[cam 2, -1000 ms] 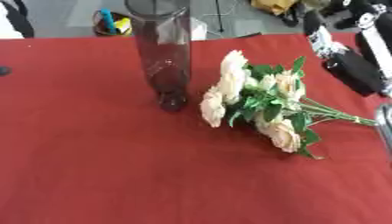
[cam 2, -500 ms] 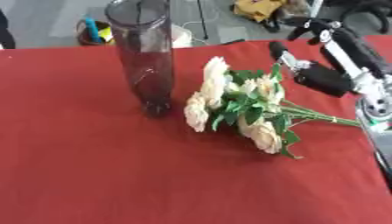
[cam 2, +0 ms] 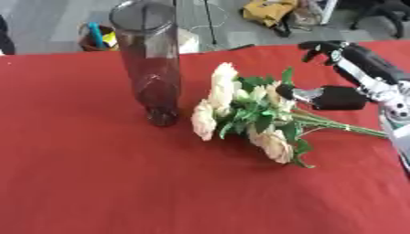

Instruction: Arrange flowers into the vase.

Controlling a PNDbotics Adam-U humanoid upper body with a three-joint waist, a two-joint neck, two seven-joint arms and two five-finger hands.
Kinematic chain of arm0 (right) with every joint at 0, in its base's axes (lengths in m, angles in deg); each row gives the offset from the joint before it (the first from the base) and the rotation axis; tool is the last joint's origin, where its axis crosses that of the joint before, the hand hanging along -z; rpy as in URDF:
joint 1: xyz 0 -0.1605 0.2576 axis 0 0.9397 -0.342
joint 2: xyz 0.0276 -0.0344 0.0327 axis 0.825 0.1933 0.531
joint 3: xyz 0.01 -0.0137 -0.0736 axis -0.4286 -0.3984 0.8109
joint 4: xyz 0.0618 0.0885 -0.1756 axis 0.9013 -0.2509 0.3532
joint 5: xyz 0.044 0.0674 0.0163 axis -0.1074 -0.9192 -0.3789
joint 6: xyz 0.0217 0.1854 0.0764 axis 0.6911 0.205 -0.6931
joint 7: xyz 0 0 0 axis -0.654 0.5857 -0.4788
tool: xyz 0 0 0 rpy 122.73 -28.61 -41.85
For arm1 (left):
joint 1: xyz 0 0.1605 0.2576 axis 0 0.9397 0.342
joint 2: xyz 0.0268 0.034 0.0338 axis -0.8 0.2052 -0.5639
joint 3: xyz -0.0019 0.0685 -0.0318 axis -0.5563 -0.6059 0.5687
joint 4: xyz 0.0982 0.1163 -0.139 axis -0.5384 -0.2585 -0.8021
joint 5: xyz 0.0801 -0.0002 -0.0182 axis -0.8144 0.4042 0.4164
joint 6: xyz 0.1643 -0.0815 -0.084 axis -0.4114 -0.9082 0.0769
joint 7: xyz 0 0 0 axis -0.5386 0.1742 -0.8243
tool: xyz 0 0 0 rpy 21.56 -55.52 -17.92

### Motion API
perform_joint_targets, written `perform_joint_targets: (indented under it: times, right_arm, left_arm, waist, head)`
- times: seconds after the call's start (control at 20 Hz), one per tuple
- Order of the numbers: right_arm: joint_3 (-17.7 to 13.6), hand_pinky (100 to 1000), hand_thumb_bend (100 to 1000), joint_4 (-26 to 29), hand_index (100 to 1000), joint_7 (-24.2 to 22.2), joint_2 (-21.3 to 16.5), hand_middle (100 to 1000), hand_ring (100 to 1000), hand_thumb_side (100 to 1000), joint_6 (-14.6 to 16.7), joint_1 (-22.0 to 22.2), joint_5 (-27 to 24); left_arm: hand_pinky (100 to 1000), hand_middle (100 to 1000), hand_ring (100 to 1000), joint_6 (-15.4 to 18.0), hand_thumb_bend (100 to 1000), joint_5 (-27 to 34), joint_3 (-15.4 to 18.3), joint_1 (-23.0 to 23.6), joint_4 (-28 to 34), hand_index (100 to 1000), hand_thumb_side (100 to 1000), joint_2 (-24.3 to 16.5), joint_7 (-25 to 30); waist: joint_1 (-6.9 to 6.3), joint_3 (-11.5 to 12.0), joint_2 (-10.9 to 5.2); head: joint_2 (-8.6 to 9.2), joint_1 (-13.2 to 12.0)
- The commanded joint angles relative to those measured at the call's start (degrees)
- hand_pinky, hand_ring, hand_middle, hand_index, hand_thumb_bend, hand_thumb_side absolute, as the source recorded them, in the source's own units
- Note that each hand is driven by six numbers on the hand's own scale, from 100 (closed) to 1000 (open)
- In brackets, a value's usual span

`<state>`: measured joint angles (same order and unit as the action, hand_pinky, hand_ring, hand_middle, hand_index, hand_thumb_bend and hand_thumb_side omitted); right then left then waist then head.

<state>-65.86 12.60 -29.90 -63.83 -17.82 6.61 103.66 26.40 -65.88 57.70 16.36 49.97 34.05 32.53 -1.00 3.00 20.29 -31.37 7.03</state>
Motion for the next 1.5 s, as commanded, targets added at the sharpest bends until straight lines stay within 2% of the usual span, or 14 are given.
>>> perform_joint_targets:
  times: [0.05, 0.35, 0.6, 0.8, 1.1, 1.5]
  right_arm:
    - [-1.2, 810, 607, -1.5, 987, -2.9, -2.7, 803, 960, 612, 0.5, -1.0, 0.2]
    - [-1.9, 825, 652, -4.9, 1000, -8.3, -3.8, 834, 973, 528, 0.9, -1.2, -1.0]
    - [-2.1, 822, 586, -7.1, 1000, -10.0, -5.4, 837, 966, 492, 1.3, -1.1, -1.7]
    - [-2.1, 824, 541, -9.0, 1000, -10.1, -6.1, 835, 965, 475, 1.5, -1.2, -1.6]
    - [-1.7, 838, 544, -12.4, 1000, -9.2, -6.1, 844, 987, 455, 2.4, -1.0, -2.0]
    - [-0.5, 838, 498, -14.9, 1000, -7.0, -5.9, 852, 970, 429, 4.0, -0.9, -0.3]
  left_arm:
    - [722, 738, 624, -0.1, 116, -0.1, -0.5, -0.2, 1.0, 854, 1000, -0.6, 0.0]
    - [722, 739, 624, -0.1, 115, -0.3, -0.5, 0.0, 1.0, 854, 1000, -0.7, 0.1]
    - [722, 739, 623, -0.1, 115, -0.4, -0.5, 0.0, 1.0, 854, 1000, -0.7, 0.1]
    - [722, 739, 623, -0.1, 114, -0.5, -0.6, 0.1, 1.0, 854, 1000, -0.7, 0.2]
    - [722, 738, 622, -0.1, 114, -0.6, -0.6, 0.0, 1.0, 855, 1000, -0.7, 0.4]
    - [721, 737, 620, -0.1, 113, -0.6, -0.7, 0.0, 1.0, 855, 1000, -0.6, 0.8]
  waist:
    - [-0.03, -0.1, -1.06]
    - [-0.06, -0.1, -0.87]
    - [-0.06, -0.2, -0.76]
    - [-0.10, -0.3, -0.71]
    - [-0.28, -0.3, -0.55]
    - [-0.52, -0.1, -0.28]
  head:
    - [0.58, -0.4]
    - [0.60, -0.5]
    - [0.68, -0.8]
    - [0.97, -0.7]
    - [1.47, -0.3]
    - [1.73, 0.1]
